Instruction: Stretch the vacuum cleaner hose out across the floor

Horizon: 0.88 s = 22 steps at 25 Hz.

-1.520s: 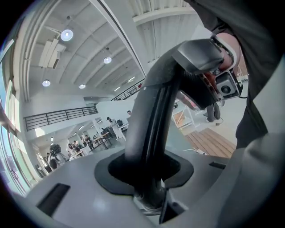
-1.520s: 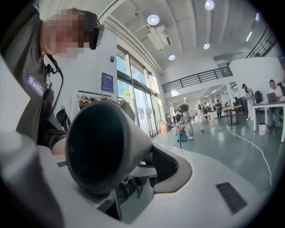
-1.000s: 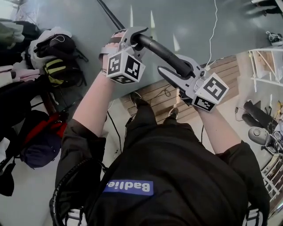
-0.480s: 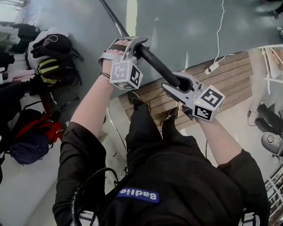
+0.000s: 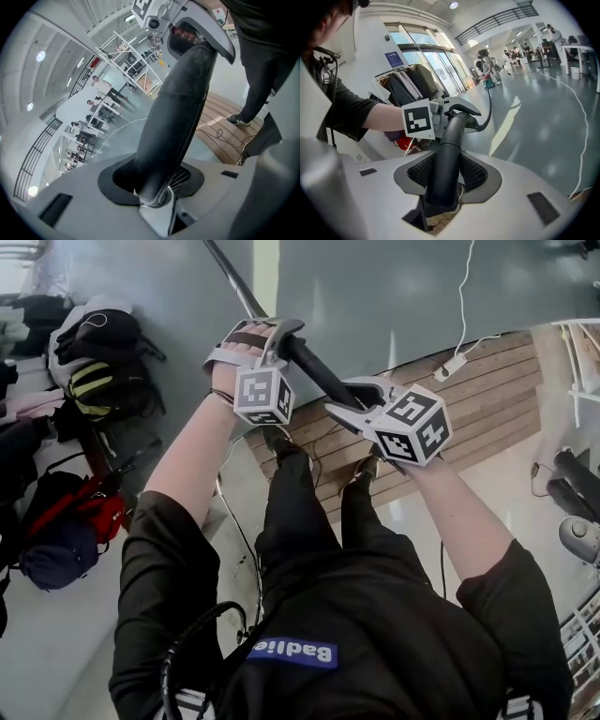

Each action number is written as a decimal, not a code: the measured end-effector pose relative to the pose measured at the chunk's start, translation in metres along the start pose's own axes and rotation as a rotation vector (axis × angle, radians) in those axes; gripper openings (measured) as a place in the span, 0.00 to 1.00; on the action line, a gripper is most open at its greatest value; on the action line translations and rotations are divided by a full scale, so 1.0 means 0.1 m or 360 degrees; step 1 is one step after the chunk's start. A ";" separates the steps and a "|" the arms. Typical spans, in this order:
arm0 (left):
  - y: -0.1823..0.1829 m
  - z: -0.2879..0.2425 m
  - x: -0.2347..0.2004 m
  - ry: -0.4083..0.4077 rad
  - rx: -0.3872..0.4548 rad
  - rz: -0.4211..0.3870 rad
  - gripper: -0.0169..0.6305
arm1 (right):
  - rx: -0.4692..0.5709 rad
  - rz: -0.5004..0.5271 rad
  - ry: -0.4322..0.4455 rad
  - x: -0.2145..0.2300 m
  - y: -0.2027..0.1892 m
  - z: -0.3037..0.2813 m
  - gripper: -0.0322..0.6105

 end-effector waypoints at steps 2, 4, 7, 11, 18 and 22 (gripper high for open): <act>-0.12 -0.07 0.15 -0.0051 -0.0054 0.0059 0.26 | -0.0012 -0.0016 -0.0016 0.09 -0.10 -0.10 0.30; -0.28 -0.17 0.33 -0.0124 -0.0107 0.0114 0.27 | -0.0024 -0.0005 -0.0022 0.21 -0.21 -0.24 0.29; -0.57 -0.30 0.61 -0.0215 -0.0186 0.0207 0.38 | -0.0032 0.0083 -0.0002 0.37 -0.41 -0.55 0.29; -0.99 -0.21 0.99 -0.0237 -0.0257 0.0467 0.39 | -0.0112 0.0185 -0.0051 0.66 -0.76 -0.88 0.29; -1.16 0.14 1.18 -0.0025 -0.0094 0.1312 0.39 | -0.0267 0.0262 -0.0170 1.33 -1.55 -1.23 0.29; -0.94 0.16 1.07 0.0068 0.0100 0.1548 0.39 | -0.0415 0.0249 -0.0183 1.64 -2.15 -1.41 0.29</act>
Point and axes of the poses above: the fingertips, and each gripper's own axes: z backward along the fingers, x to its right, y out of its top, the point moved 3 cm from there along z, backward along the fingers, and after that the axes turned 5 degrees about x, right-handed, at the moved point
